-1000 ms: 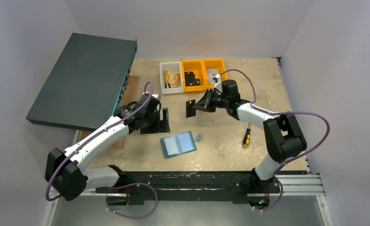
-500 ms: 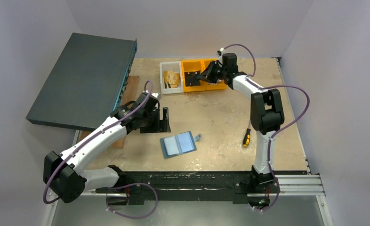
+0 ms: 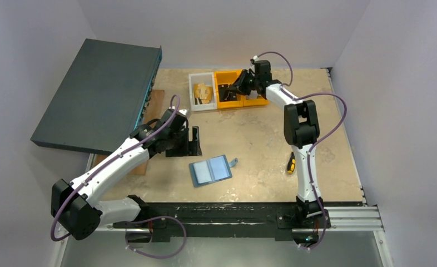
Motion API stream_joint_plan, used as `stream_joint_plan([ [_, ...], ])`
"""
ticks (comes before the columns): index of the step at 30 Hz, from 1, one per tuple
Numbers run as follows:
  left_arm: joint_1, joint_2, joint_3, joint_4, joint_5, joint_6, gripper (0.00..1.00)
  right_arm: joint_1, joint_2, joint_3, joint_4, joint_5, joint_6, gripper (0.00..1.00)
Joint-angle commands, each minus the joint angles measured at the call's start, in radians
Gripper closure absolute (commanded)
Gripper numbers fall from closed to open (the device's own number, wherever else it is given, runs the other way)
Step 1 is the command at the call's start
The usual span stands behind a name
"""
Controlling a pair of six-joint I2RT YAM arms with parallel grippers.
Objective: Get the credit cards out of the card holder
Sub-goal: Place the credit card in the storage box.
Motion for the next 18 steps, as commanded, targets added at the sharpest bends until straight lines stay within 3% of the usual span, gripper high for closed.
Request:
stream_joint_plan([
  [1,-0.004,-0.016,0.037,0.010,0.014,0.022,0.22,0.003,-0.012,0.072,-0.020,0.040,0.000,0.81],
  [13,-0.004,-0.007,0.029,0.021,0.016,0.019,0.22,0.005,-0.082,0.074,-0.041,0.045,0.003,0.37],
  [18,-0.003,-0.007,0.022,0.023,0.013,0.010,0.21,0.006,-0.123,0.069,-0.056,0.048,0.010,0.27],
])
